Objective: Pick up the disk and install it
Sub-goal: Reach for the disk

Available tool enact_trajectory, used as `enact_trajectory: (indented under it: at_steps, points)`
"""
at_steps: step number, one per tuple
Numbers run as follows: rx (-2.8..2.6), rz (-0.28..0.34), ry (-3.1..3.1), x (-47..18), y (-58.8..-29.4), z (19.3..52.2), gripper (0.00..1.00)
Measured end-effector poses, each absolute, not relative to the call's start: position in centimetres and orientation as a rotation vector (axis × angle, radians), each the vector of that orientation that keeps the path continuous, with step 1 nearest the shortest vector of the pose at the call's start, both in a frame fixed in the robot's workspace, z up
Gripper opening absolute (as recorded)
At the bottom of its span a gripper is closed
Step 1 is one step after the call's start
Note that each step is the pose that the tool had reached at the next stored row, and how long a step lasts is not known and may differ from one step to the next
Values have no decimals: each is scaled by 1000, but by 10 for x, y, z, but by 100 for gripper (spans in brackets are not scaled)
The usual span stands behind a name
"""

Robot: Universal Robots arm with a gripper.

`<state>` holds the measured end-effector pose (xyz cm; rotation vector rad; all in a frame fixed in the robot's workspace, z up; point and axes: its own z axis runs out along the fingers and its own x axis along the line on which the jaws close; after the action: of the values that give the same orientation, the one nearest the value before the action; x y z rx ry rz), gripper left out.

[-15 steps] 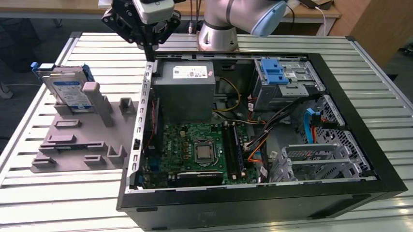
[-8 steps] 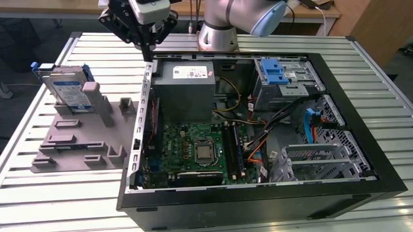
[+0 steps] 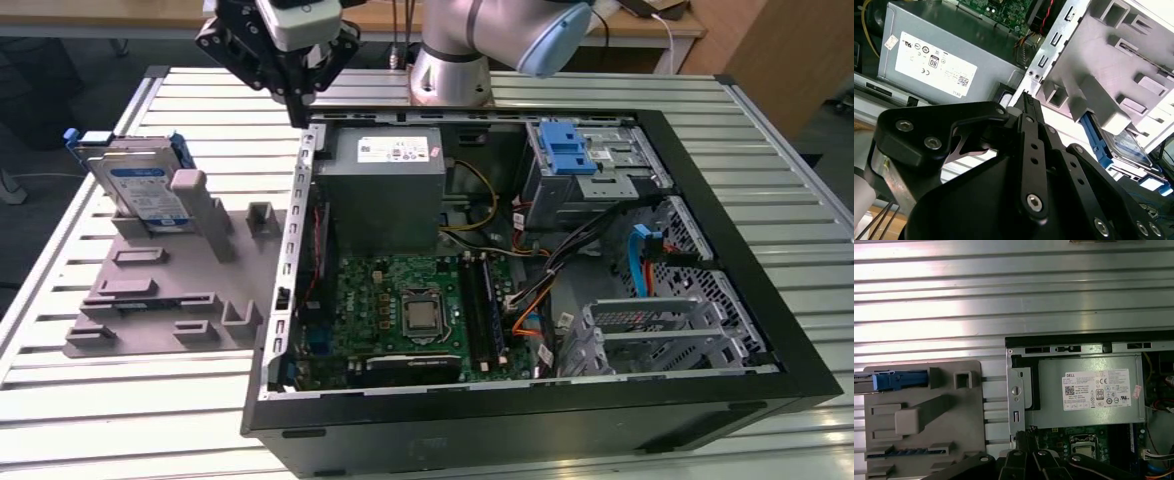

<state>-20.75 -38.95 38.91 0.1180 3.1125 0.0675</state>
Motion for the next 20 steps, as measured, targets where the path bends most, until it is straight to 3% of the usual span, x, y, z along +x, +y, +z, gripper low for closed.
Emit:
enact_trajectory:
  at_steps: [20]
  points:
    - [118, 68, 3112, -220, -389, 387, 11]
